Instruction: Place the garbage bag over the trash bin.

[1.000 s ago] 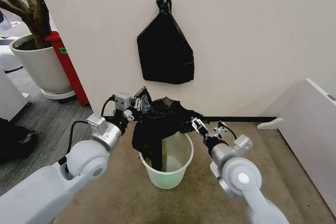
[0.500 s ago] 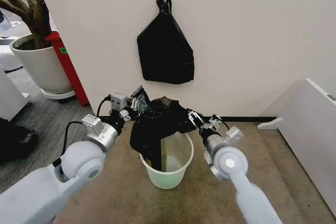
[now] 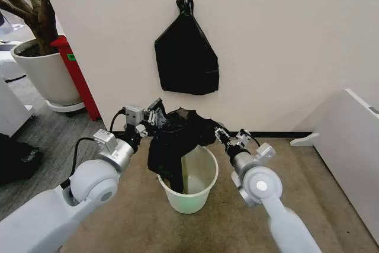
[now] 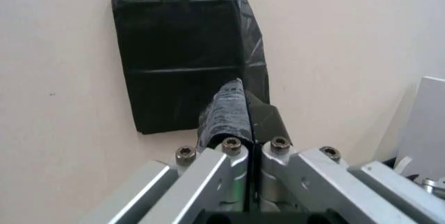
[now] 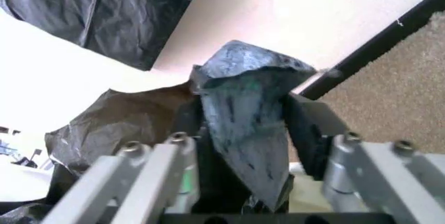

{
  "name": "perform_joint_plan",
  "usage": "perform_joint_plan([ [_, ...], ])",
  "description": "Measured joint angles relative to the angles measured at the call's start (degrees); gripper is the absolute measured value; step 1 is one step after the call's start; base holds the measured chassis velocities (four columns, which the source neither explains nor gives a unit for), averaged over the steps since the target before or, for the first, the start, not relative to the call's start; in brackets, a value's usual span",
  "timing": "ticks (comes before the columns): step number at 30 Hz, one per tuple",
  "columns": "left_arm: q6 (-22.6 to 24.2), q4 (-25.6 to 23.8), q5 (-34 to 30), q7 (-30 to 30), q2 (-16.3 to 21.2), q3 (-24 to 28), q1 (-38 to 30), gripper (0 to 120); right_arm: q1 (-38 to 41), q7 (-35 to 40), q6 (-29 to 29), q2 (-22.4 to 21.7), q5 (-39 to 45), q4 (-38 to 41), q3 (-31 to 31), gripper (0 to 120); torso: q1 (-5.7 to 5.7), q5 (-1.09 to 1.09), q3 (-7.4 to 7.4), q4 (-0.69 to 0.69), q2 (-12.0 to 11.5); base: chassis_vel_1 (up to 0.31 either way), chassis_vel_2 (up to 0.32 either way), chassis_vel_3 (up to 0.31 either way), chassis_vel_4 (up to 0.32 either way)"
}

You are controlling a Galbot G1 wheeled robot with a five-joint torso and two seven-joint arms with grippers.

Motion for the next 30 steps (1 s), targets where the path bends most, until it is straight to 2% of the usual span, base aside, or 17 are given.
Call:
perform_joint_plan([
  [7, -0.04, -0.67, 0.05, 0.02, 0.51, -0.74, 1.39, 0, 0.22, 0.34, 0.35, -1.29, -1.58, 2.81, 0.44, 7, 0.0, 0.01, 0.0, 0.01, 0.0, 0.0, 0.0, 0.0, 0.0],
  [8, -0.07, -0.67, 0.07, 0.04, 0.58, -0.85, 1.58, 0, 0.13, 0.79, 0.35, -2.19, -1.63, 4.22, 0.72, 0, 0.0, 0.01, 0.0, 0.01, 0.0, 0.0, 0.0, 0.0, 0.0],
  [11, -0.22, -0.67, 0.16, 0.06, 0.69, -1.06, 1.92, 0, -0.37, 1.71, 0.09, -5.28, -0.66, 8.12, 1.62, 0, 0.0, -0.01, 0.0, 0.01, 0.0, 0.0, 0.0, 0.0, 0.0],
  [12, -0.27, -0.67, 0.23, 0.1, 0.69, -1.09, 2.08, 0, -1.13, 2.27, -0.46, -7.63, 0.37, 11.63, 2.23, 0, 0.0, 0.0, 0.0, 0.0, 0.0, 0.0, 0.0, 0.0, 0.0],
  [18, -0.36, 0.02, 1.39, 0.49, 0.0, -0.63, 3.89, 0, -5.12, 3.01, -2.79, -12.77, 0.9, 19.44, 2.15, 0, 0.0, 0.01, -0.01, -0.01, 0.0, 0.0, 0.0, 0.0, 0.0],
  [23, -1.38, 2.12, 5.44, 1.21, -1.54, 0.0, 9.98, 0, -8.35, 3.79, -4.31, -13.17, -0.58, 20.78, 0.53, 0, 0.0, -0.01, -0.01, 0.0, 0.0, 0.0, 0.0, 0.0, 0.0],
  [27, -2.94, 4.65, 10.22, 1.61, -3.51, 0.02, 18.08, 0, -12.33, 2.95, -5.45, -11.48, -5.94, 16.17, -1.2, 0, 0.0, 0.0, 0.0, 0.02, 0.0, 0.0, 0.0, 0.0, 0.0],
  [30, -3.36, 5.05, 11.54, 1.63, -4.05, -0.08, 20.41, 0, -13.53, 3.39, -5.71, -10.85, -6.56, 15.27, -1.71, 0, 0.0, 0.01, 0.0, 0.01, 0.0, 0.0, 0.0, 0.0, 0.0],
])
